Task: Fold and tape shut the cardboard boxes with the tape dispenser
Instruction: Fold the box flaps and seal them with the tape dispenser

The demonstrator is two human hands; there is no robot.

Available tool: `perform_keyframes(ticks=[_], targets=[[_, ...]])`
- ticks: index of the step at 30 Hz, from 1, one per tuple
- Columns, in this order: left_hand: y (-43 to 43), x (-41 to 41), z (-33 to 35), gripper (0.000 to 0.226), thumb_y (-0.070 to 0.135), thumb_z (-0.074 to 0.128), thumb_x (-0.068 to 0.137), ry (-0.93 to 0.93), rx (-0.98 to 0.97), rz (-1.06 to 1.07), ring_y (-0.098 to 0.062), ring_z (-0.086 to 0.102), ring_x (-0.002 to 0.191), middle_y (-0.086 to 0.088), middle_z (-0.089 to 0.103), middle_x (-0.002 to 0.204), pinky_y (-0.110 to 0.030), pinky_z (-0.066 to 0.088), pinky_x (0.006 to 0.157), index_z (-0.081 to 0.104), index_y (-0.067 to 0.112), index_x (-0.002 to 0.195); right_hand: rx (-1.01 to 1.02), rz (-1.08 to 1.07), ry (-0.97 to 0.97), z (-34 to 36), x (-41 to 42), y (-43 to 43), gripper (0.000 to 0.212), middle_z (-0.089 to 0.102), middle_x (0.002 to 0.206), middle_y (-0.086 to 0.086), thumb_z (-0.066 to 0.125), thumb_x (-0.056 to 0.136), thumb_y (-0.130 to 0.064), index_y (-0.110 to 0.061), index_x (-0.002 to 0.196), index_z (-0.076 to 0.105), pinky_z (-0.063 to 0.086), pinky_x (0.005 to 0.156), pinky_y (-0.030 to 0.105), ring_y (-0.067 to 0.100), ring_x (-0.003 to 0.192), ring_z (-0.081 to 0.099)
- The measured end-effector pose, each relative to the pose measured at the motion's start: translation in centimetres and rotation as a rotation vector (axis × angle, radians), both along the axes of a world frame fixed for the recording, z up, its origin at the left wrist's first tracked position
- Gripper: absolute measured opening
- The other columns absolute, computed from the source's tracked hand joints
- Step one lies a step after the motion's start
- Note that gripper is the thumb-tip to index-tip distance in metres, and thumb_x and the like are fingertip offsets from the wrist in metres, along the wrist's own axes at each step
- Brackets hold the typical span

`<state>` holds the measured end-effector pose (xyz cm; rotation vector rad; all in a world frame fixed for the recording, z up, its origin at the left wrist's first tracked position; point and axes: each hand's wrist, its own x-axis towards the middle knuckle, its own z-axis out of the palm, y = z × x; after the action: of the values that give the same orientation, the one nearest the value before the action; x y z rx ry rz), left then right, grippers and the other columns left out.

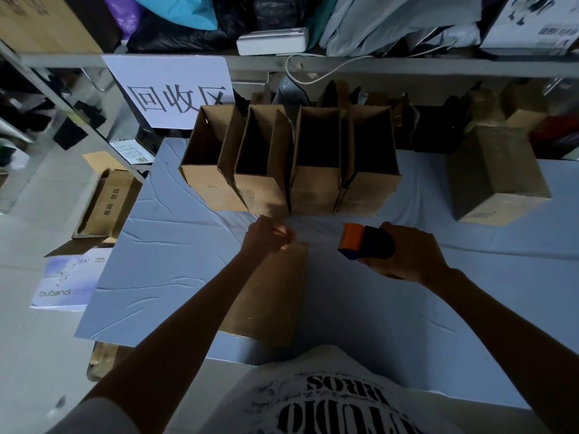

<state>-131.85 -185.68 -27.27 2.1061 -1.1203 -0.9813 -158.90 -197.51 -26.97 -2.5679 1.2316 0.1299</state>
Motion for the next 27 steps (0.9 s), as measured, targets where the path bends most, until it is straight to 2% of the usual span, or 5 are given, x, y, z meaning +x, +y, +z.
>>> perform_keyframes(ticks=[2, 5, 17, 22, 27], targets=[[0.3, -0.2, -0.3, 0.009, 0.006, 0.071, 0.081, -0.036, -0.035, 0.016, 0.003, 0.063, 0.066, 0.002, 0.068, 0.077, -0.009, 0.049, 0.063, 0.073, 0.013, 0.086, 0.025, -0.008, 0.003, -0.1, 0.2, -0.1, 0.059, 0.050, 0.072, -0.015, 0.062, 0.065, -0.075, -0.026, 0.094, 0.047, 0.046, 0.063, 0.026, 0.007, 0.064, 0.053], [0.7, -0.6, -0.8, 0.014, 0.010, 0.074, 0.078, -0.095, -0.071, 0.059, 0.000, 0.066, 0.069, 0.007, 0.070, 0.074, -0.018, 0.052, 0.069, 0.073, 0.023, 0.078, 0.044, -0.017, -0.008, -0.4, 0.3, -0.1, 0.057, 0.048, 0.068, -0.017, 0.063, 0.064, -0.074, -0.027, 0.091, 0.045, 0.047, 0.062, 0.026, 0.007, 0.063, 0.053], [1.4, -2.1, 0.4, 0.016, 0.033, 0.070, 0.083, -0.287, -0.115, 0.046, -0.014, 0.063, 0.095, 0.001, 0.072, 0.098, -0.037, 0.049, 0.090, 0.073, 0.021, 0.095, 0.048, -0.004, -0.018, -1.5, 0.2, -0.5, 0.057, 0.044, 0.067, -0.017, 0.065, 0.064, -0.072, -0.027, 0.093, 0.046, 0.043, 0.060, 0.024, 0.004, 0.061, 0.050], [0.9, -2.3, 0.7, 0.021, 0.026, 0.066, 0.089, -0.347, -0.087, 0.044, -0.012, 0.060, 0.104, 0.003, 0.070, 0.111, -0.029, 0.045, 0.095, 0.071, 0.021, 0.109, 0.015, 0.021, 0.011, -1.8, 0.0, -0.6, 0.065, 0.048, 0.075, -0.016, 0.061, 0.062, -0.077, -0.026, 0.100, 0.050, 0.043, 0.061, 0.024, 0.005, 0.064, 0.049], [0.9, -2.7, -0.1, 0.019, 0.024, 0.069, 0.086, -0.346, -0.118, 0.082, -0.013, 0.063, 0.102, 0.001, 0.070, 0.110, -0.037, 0.048, 0.094, 0.073, 0.021, 0.104, 0.009, 0.030, -0.009, -1.9, -0.1, -0.6, 0.066, 0.053, 0.078, -0.014, 0.060, 0.061, -0.077, -0.025, 0.101, 0.050, 0.045, 0.061, 0.024, 0.006, 0.065, 0.050]])
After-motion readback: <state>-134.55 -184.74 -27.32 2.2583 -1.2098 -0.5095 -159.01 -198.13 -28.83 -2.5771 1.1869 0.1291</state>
